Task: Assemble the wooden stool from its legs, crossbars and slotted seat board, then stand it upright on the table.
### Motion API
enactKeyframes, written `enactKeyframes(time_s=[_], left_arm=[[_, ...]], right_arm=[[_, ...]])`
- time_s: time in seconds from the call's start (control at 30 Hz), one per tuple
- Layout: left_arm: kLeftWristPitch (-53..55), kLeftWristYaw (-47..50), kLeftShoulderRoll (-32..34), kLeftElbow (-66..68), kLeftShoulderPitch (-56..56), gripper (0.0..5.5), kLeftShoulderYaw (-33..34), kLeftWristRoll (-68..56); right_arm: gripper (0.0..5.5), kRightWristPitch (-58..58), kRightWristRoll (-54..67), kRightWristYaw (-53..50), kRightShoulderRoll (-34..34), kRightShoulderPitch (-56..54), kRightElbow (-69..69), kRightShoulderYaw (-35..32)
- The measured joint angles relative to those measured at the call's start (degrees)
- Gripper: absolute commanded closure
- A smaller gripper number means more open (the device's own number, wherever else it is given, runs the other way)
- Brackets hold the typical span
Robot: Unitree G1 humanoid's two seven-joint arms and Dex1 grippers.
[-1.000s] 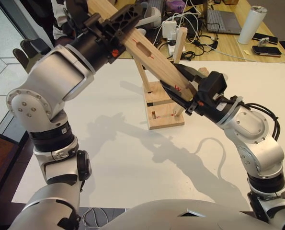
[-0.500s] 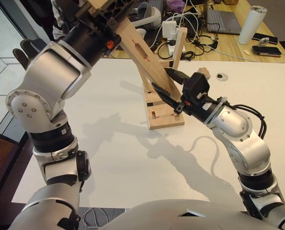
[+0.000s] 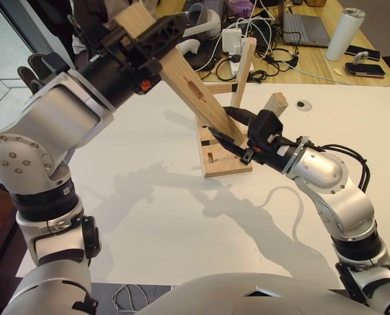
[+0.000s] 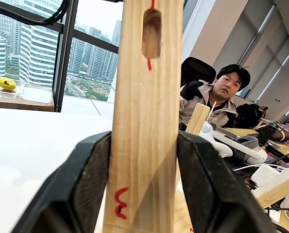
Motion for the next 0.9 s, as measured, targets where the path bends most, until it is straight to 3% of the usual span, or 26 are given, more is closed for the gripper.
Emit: enactKeyframes(time_s=[0.33, 0.9], left_arm=[[0.2, -2.6, 2.9, 0.1, 1.6, 4.50, -1.3, -1.8], [-0.2, -6.3, 4.7, 0.1, 1.8, 4.49, -1.7, 0.1]], right_arm=[[3.43, -11.4, -9.1, 0.3, -5.8, 0.4, 2.7, 2.5], [3.43, -16.9, -13.3, -0.3, -5.5, 0.4, 5.4, 2.8]])
